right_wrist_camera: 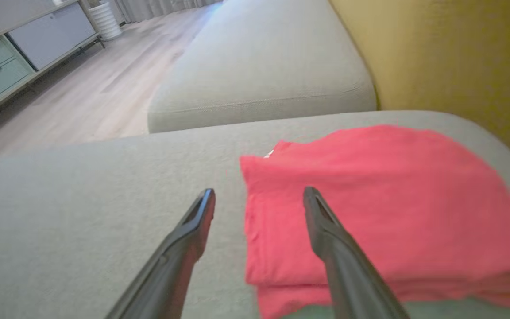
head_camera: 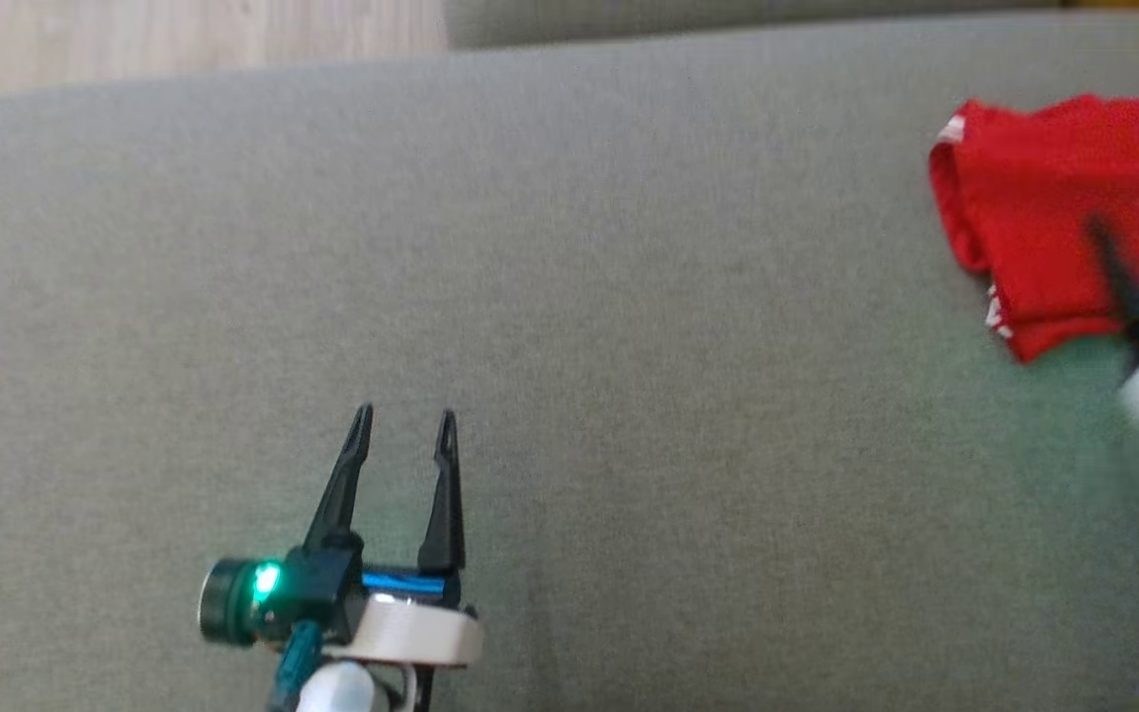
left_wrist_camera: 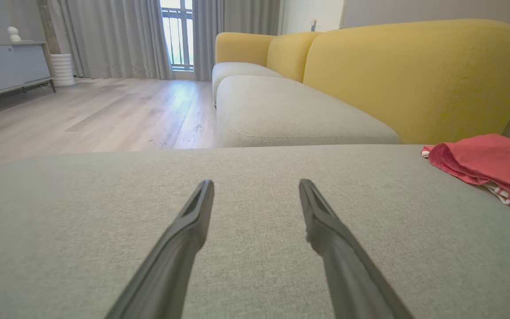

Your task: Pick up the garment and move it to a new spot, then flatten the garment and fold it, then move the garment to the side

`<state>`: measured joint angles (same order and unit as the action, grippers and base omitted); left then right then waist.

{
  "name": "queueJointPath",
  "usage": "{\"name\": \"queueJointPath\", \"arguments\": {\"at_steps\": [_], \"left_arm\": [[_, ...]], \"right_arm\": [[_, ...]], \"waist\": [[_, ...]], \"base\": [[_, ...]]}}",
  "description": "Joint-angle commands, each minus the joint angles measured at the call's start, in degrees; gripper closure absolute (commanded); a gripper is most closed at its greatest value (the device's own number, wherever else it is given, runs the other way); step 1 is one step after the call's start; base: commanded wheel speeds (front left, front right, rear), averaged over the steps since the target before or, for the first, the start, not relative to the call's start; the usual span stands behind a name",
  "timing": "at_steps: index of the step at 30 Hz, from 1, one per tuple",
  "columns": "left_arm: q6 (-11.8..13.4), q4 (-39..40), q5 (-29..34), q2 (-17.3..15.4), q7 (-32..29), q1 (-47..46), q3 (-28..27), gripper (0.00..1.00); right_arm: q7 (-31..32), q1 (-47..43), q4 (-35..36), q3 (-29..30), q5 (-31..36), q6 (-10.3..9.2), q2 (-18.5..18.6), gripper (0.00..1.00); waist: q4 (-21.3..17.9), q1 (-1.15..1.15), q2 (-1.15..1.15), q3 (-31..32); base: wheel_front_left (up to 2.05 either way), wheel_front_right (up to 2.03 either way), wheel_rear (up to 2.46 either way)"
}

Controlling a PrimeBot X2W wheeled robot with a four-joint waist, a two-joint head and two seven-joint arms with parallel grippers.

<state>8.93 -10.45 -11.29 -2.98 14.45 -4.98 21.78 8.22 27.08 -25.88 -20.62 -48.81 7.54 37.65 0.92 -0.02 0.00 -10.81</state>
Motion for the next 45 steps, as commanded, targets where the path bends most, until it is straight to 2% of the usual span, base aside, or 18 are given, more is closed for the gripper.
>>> {"name": "queueJointPath", "arguments": {"at_steps": [1, 6, 12, 16, 18, 19, 23, 31, 45], "left_arm": [[0.3, 2.2, -0.2, 0.1, 0.5, -0.1, -2.6, 0.00], [0.0, 3.0, -0.4, 0.1, 0.5, 2.9, -4.0, 0.00], [0.2, 4.9, -0.7, 0.1, 0.5, 7.3, -6.0, 0.00], [-0.2, 6.3, -0.5, 0.1, 0.5, 10.0, -6.7, 0.00], [-0.4, 7.5, -0.4, 0.1, 0.5, 11.1, -7.1, 0.00], [-0.4, 7.5, -0.4, 0.1, 0.5, 11.1, -7.1, 0.00], [-1.1, 9.9, 0.2, 0.1, 0.5, 13.5, -7.9, 0.00], [-1.6, 11.8, 0.9, 0.1, 0.5, 16.7, -8.5, 0.00], [-2.1, 11.1, 1.4, 0.1, 0.5, 17.5, -8.9, 0.00]], "right_arm": [[-1.5, -1.4, 2.0, -1.0, 1.2, -0.05, 0.0, 0.00], [-8.4, -6.6, 1.4, -4.5, 4.8, -0.05, -8.1, 0.00], [-20.1, -12.1, -1.6, -6.7, 13.0, -0.05, -16.1, 0.00], [-23.1, -15.8, -1.6, -2.1, 19.6, -0.05, -21.3, 0.00], [-23.2, -18.3, 2.7, 2.4, 23.8, -0.05, -24.0, 0.00], [-23.2, -18.3, 2.7, 2.4, 23.8, -0.05, -24.0, 0.00], [-23.2, -25.6, 10.3, 8.2, 30.2, -0.05, -28.1, 0.00], [-23.2, -33.0, 14.9, 12.6, 34.6, -0.05, -31.1, 0.00], [-23.2, -34.6, 15.8, 12.2, 35.5, -0.05, -31.8, 0.00]], "waist": [[0.7, 0.02, 0.00, 4.2], [1.2, 0.02, 0.00, 8.8], [1.8, 0.02, 0.00, 12.7], [2.1, 0.02, 0.00, 14.3], [2.1, 0.02, 0.00, 14.9], [2.1, 0.02, 0.00, 14.9], [2.1, 0.02, 0.00, 15.9], [1.9, 0.02, 0.00, 17.2], [1.2, 0.02, 0.00, 17.8]], "base": [[0.00, 0.00, 0.00], [0.00, 0.00, 0.00], [0.00, 0.00, 0.00], [0.00, 0.00, 0.00], [0.00, 0.00, 0.00], [0.00, 0.00, 0.00], [0.00, 0.00, 0.00], [0.00, 0.00, 0.00], [0.00, 0.00, 0.00]]}}
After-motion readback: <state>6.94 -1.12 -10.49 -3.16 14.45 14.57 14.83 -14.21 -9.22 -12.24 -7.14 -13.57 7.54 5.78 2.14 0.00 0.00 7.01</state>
